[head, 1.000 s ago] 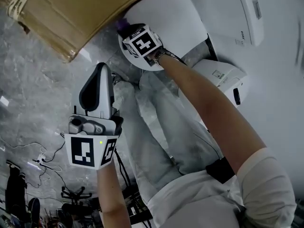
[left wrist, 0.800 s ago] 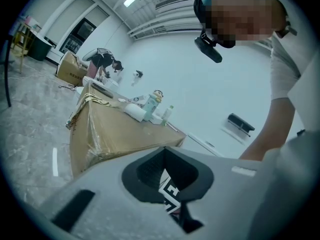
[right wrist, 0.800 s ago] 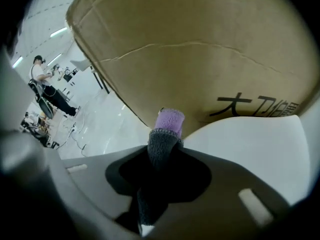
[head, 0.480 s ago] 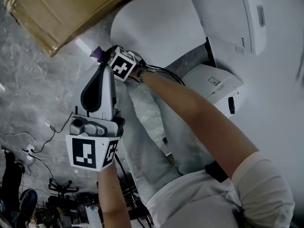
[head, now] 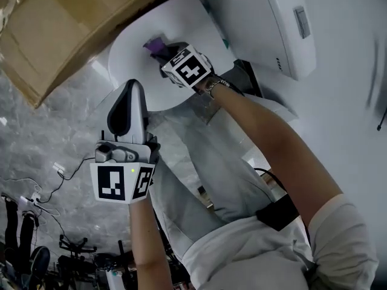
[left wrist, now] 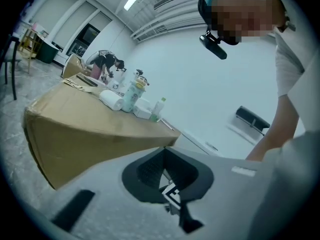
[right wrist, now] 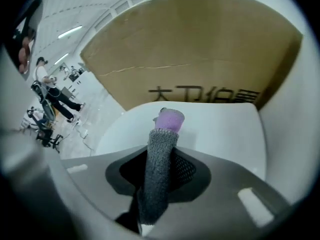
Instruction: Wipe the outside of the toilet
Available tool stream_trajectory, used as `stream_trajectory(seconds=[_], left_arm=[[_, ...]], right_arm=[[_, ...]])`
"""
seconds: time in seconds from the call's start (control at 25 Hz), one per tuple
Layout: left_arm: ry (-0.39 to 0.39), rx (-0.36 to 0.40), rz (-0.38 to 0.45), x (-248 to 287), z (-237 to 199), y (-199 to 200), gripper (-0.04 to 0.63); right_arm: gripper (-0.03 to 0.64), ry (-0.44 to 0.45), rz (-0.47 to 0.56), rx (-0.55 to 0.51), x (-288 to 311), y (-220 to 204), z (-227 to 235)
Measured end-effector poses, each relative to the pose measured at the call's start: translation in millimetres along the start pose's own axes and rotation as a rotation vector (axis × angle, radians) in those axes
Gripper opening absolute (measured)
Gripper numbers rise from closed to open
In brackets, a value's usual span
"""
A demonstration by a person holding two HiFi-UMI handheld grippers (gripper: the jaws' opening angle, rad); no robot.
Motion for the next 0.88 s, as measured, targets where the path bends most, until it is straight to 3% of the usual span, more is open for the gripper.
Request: stream_trajectory(seconds=[0.16, 0.32, 0.6, 0.88], left_arm=[[0.001, 0.016, -0.008, 28, 14, 3, 0.005], [0.013, 0.044, -0.028, 45, 24, -5, 0.005], [0.047, 0.042, -0.032, 46, 21, -16, 0.005], [0.078, 0.006, -0.022, 15, -10, -30, 0.005]], right_arm=[[0.101, -0.147, -0.041, 0.060, -32, -24, 94], [0.101, -0.233, -0.033, 0.125, -57, -37, 148], [0.101, -0.240, -0.079, 0.084, -44, -47, 165], [0.097, -0.331, -0.043, 0.121, -33, -46, 155]])
Point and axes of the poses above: the fingertips, and each gripper's own axes: x forward along the fingers, z to its right, y out of its top, the point moved 3 cm from there along -x, backward along the fingers, and after that the axes turned 11 degrees about -x, right-handed, at the moved point
